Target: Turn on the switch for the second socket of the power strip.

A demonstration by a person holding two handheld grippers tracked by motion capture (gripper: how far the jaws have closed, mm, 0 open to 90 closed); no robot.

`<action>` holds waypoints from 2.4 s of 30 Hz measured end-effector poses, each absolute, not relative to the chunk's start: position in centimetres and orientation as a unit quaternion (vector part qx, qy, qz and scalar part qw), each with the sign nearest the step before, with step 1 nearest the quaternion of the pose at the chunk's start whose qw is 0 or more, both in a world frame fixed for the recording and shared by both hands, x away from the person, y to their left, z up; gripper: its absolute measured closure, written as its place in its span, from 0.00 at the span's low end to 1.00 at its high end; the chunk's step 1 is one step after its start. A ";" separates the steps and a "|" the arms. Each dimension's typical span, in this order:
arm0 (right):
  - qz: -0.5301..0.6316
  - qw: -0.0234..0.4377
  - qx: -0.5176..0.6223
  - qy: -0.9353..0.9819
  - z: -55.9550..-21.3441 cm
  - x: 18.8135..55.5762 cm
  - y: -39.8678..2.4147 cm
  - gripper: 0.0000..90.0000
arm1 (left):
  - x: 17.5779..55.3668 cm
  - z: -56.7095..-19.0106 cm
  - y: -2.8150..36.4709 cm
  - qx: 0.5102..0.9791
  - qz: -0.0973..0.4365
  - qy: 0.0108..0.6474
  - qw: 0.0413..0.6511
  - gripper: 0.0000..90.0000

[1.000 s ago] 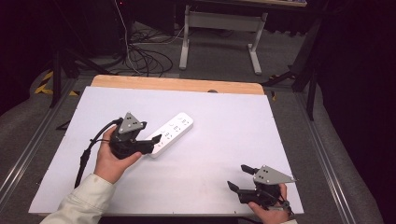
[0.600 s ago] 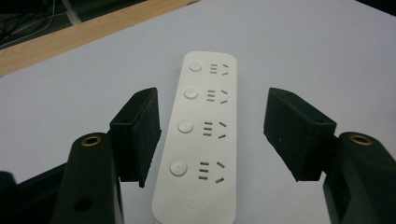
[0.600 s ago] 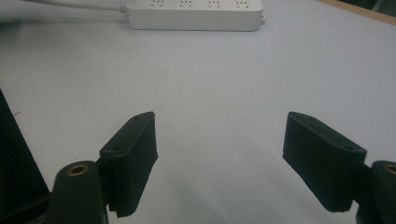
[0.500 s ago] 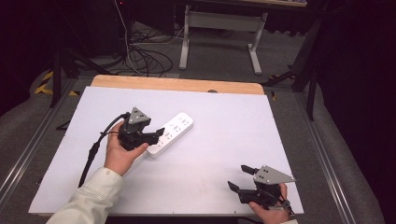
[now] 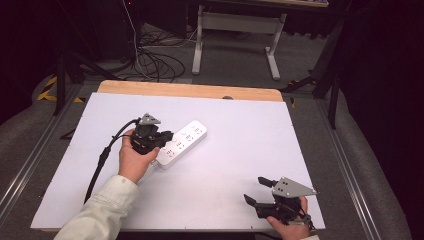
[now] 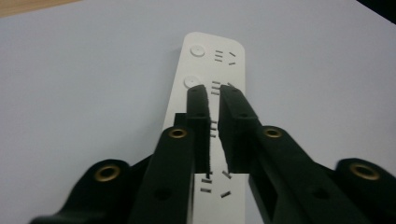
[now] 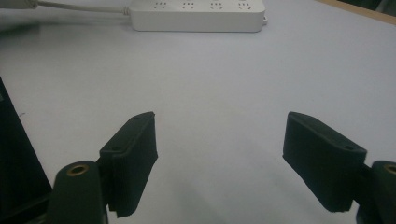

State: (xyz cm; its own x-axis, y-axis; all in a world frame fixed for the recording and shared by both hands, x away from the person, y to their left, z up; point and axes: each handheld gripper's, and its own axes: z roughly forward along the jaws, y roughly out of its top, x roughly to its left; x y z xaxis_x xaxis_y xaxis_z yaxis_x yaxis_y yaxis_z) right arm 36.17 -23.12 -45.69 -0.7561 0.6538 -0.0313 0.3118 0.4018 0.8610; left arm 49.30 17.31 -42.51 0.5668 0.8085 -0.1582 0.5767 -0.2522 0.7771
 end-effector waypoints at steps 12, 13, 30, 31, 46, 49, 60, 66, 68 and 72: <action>0.461 0.185 0.292 0.817 -45.7 36.2 -23.1 0.29 | 50.5 -44.2 16.5 0.779 0.163 0.447 0.409 1.00; 0.461 0.185 0.292 0.817 -45.7 36.2 -23.1 0.29 | 50.5 -44.2 16.5 0.779 0.163 0.447 0.409 1.00; 0.463 0.183 0.292 0.817 -45.7 36.2 -23.2 0.29 | 51.5 -46.1 15.8 0.786 0.181 0.436 0.400 1.00; 0.463 0.183 0.292 0.817 -45.7 36.2 -23.2 0.29 | 51.5 -46.2 15.7 0.785 0.178 0.437 0.400 1.00; 0.462 0.182 0.290 0.818 -45.8 36.2 -23.1 0.28 | 51.4 -46.8 15.2 0.794 0.201 0.427 0.384 1.00; 0.462 0.182 0.290 0.818 -45.8 36.2 -23.1 0.28 | 51.4 -46.8 15.1 0.795 0.204 0.423 0.383 1.00; 0.463 0.181 0.288 0.819 -45.8 36.2 -23.1 0.28 | 51.3 -47.0 15.2 0.793 0.213 0.423 0.384 1.00; 0.462 0.181 0.288 0.819 -45.8 36.2 -23.1 0.28 | 51.2 -46.8 15.3 0.795 0.207 0.426 0.379 1.00; 0.462 0.181 0.288 0.819 -45.8 36.1 -23.1 0.28 | 51.2 -46.8 15.4 0.795 0.206 0.428 0.378 1.00; 0.461 0.181 0.288 0.820 -45.8 36.1 -23.1 0.28 | 51.3 -46.8 15.4 0.796 0.207 0.427 0.376 1.00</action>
